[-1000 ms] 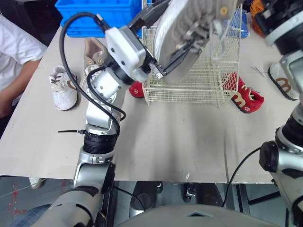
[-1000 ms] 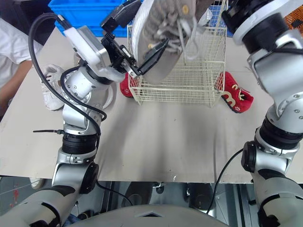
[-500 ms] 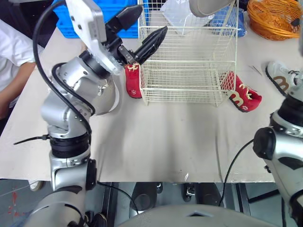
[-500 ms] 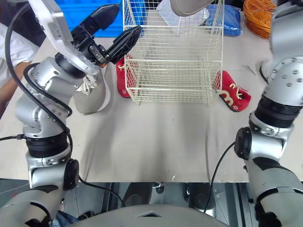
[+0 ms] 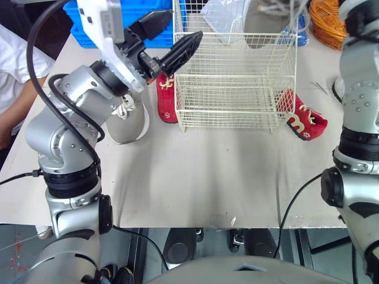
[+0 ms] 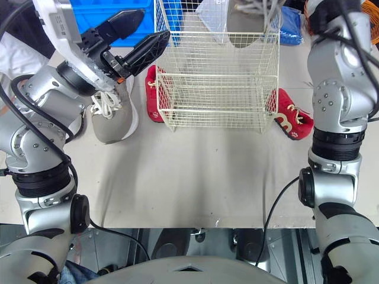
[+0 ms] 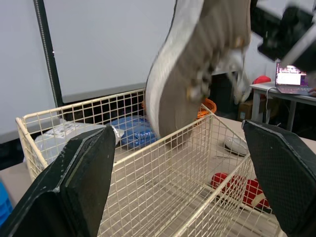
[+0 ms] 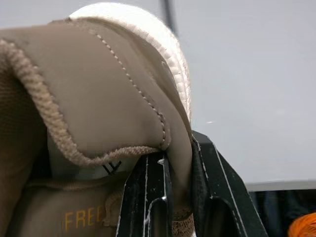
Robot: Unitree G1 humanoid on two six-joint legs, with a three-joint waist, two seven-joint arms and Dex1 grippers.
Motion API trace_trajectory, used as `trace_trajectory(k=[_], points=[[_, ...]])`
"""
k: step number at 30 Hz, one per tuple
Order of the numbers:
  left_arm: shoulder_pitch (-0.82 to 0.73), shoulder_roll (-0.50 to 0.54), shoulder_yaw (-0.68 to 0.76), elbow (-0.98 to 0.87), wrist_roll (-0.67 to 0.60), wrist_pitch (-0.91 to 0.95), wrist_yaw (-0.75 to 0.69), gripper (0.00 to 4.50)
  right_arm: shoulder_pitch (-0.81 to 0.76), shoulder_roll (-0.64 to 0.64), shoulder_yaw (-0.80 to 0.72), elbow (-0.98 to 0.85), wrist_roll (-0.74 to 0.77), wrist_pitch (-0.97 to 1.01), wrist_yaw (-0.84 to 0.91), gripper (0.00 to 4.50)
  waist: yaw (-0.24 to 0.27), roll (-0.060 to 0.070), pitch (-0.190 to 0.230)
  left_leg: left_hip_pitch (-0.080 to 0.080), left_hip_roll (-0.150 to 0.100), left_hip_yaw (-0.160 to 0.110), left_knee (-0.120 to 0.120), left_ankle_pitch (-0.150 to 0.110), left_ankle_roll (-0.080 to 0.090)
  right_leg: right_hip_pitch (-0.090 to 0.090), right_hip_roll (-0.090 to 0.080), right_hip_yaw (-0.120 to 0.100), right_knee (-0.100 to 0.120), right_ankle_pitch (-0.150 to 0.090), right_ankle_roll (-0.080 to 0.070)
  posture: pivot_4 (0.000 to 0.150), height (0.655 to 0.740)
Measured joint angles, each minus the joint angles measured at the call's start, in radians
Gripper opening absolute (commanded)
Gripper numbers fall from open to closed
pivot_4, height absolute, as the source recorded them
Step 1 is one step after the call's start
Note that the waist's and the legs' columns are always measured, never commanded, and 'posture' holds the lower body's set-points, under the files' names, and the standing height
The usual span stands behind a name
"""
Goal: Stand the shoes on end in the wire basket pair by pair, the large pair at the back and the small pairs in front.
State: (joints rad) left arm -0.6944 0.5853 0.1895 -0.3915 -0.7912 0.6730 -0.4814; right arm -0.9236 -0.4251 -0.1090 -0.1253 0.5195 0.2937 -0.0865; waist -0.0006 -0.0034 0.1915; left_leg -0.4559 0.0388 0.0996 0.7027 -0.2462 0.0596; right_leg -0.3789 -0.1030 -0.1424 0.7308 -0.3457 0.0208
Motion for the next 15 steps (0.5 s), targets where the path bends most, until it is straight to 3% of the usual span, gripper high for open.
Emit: trace_trajectory(k=[6,15], points=[[0.004,0.006,0.0,-0.011,-0.008,-0.004,-0.047,4.43,0.046,-0.025,0.041,-0.025,-0.115,0.079,0.051,0.0,0.008,0.0,0.0,0.0,0.0,0.0,0.0,0.0,0.0,0.0,0.0,0.0,0.0,0.0,0.0,0.15,0.686],[0.037,0.037,0.007,-0.017,-0.025,-0.013,-0.124,4.43,0.102,0.019,0.025,-0.034,-0.162,0.255,0.035,0.0,0.015,0.0,0.0,0.0,0.0,0.0,0.0,0.0,0.0,0.001,0.0,0.0,0.0,0.0,0.0,0.15,0.686]])
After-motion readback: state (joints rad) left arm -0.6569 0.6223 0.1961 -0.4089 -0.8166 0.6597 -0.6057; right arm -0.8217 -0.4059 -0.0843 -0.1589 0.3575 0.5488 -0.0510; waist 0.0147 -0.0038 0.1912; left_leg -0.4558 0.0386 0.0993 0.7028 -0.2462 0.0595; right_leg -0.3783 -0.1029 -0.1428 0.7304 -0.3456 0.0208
